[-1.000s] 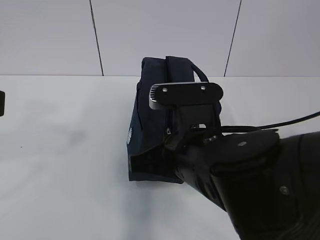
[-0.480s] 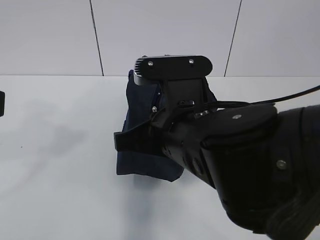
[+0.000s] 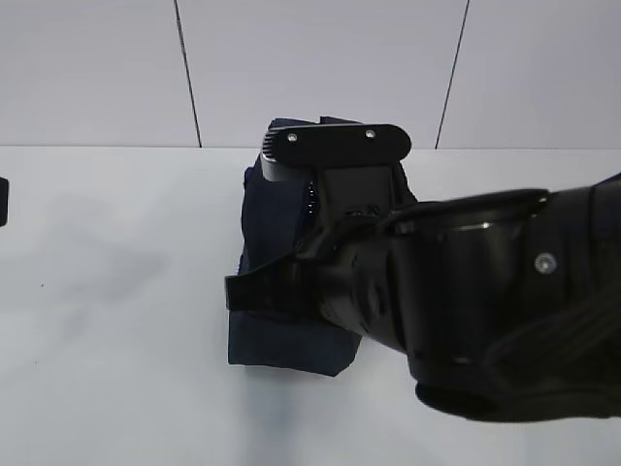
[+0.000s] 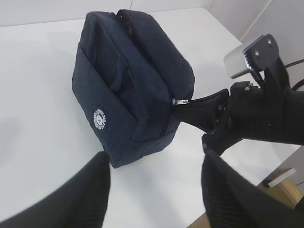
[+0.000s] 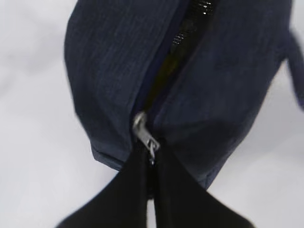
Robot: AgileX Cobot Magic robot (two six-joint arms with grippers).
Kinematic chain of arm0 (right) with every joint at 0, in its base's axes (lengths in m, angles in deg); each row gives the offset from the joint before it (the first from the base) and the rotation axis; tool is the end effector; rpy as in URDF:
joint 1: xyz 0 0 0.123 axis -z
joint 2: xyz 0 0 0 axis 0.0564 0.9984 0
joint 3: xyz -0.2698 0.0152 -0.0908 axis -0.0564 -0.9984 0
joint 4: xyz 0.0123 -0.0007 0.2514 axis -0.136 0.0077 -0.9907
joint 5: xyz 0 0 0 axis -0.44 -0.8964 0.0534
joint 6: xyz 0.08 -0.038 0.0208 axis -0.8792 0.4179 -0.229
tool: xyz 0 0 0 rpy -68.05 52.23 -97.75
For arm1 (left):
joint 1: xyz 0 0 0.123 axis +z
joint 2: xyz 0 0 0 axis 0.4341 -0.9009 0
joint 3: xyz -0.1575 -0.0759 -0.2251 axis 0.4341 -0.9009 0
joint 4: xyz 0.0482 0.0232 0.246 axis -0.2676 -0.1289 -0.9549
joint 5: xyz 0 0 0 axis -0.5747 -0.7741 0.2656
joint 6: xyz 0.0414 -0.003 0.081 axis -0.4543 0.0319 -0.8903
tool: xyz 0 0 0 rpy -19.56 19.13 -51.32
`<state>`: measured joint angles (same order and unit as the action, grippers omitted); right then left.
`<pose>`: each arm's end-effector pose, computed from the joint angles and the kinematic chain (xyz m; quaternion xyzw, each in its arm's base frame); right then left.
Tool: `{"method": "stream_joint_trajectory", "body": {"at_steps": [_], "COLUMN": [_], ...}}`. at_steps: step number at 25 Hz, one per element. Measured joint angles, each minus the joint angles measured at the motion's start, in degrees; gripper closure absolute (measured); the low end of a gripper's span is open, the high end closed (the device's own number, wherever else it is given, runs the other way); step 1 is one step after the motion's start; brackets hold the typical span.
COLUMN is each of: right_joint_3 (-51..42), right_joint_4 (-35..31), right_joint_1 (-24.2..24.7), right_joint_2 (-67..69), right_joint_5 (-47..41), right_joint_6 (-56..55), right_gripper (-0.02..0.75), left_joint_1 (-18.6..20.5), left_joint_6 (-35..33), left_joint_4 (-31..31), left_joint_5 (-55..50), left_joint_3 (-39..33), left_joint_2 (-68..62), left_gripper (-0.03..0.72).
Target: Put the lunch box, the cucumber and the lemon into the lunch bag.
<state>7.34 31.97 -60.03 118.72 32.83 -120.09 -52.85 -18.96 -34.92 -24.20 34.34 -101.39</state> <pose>0.2171 0.2502 0.2377 -0.0641 0.9170 0.0697 0.3875 0.1092 -0.0866 0.3425 0.1860 0.8374 -0.2905 0.4240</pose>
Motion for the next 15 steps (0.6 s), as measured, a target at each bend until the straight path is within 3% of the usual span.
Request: {"method": "stream_joint_trajectory", "body": {"at_steps": [6,15], "right_joint_3": [4.1,9.1], "right_joint_4": [-9.7,-28.9], "right_joint_1": [0.6,8.8], "right_joint_2": [-0.3,-0.3], "right_joint_5": [-3.6,-5.2], "right_joint_6": [8.5,25.3], "right_gripper": [0.717,0.717], "left_joint_1": [0.0,0.0], "left_joint_6": [0.0,0.0], "left_joint_4": [-0.1,-0.1], "left_joint_5": [0.0,0.0], "left_joint_3": [0.0,0.0], "left_joint_2": [0.0,0.0], "left_gripper": [0.260,0.260]}}
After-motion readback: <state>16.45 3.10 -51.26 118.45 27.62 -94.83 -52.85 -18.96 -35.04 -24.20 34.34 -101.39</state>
